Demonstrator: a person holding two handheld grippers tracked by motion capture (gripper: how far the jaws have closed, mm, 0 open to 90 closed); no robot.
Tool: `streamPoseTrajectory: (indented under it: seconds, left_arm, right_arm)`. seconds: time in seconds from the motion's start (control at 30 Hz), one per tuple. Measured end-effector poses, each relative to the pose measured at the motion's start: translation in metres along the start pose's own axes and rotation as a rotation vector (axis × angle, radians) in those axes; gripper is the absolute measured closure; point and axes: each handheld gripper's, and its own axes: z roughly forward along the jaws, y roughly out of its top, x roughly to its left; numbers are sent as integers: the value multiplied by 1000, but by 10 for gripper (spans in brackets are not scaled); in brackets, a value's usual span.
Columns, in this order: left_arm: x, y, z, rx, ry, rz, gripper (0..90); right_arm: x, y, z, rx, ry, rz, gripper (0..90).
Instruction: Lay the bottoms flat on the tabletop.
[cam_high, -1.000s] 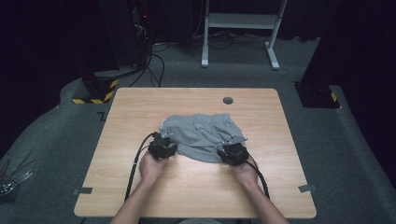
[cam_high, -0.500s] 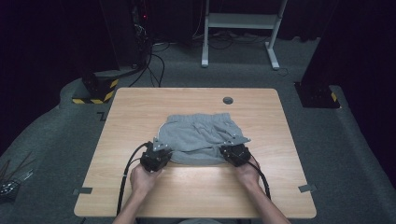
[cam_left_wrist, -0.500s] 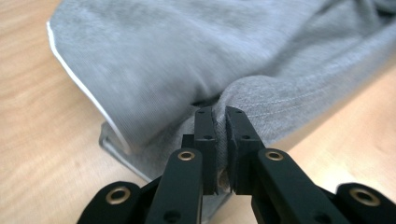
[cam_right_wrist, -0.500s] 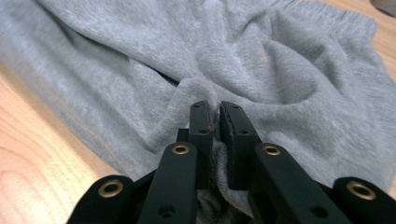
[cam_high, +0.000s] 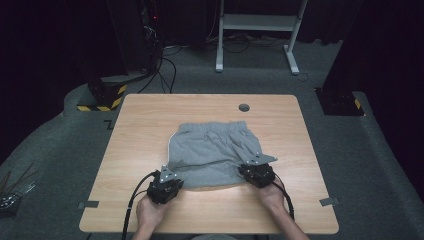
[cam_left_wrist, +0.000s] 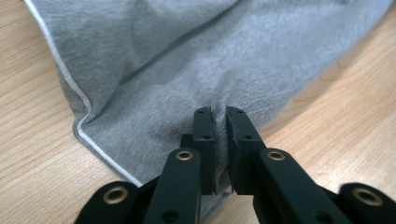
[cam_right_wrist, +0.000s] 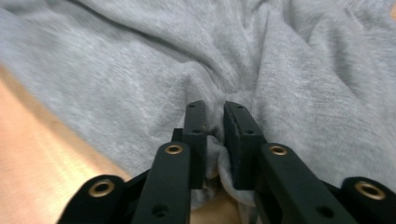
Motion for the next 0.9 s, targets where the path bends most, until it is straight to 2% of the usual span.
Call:
streamPoseTrajectory:
  seconds: [0.07, 0.17, 0.33, 0.4, 0.47, 0.57, 0.63, 0.7, 0.77, 0.83, 0.9]
  left_arm:
    - [2, 5, -1, -45, -7, -36, 737]
    - [3, 14, 1, -83, 0, -56, 652]
    - [4, 22, 17, -64, 30, -71, 572]
    - [4, 22, 26, -36, 65, -58, 555]
    - [6, 20, 33, -12, 106, -49, 546]
    - [11, 16, 41, 13, 142, -55, 517]
    - [13, 14, 41, -5, 148, -66, 508]
    - [13, 13, 41, -7, 157, -51, 503]
    - [14, 12, 42, -20, 157, -39, 485]
    - [17, 9, 41, -36, 149, -41, 496]
    - [18, 7, 41, -53, 144, -37, 503]
  right_arm:
    - [-2, -1, -8, -21, 18, 20, 748]
    - [-5, -5, -22, -45, 13, 32, 719]
    - [-14, -10, -43, -81, -44, 42, 669]
    - [-20, -14, -47, -75, -72, 59, 631]
    - [-24, -18, -47, -57, -90, 74, 578]
    - [-27, -24, -42, -26, -99, 78, 507]
    - [-29, -26, -37, -6, -88, 95, 496]
    - [-30, -28, -33, 13, -79, 113, 538]
    - [-31, -29, -29, 25, -65, 113, 648]
    - [-31, -30, -29, 9, -59, 96, 756]
    - [-29, -29, -30, -3, -63, 74, 822]
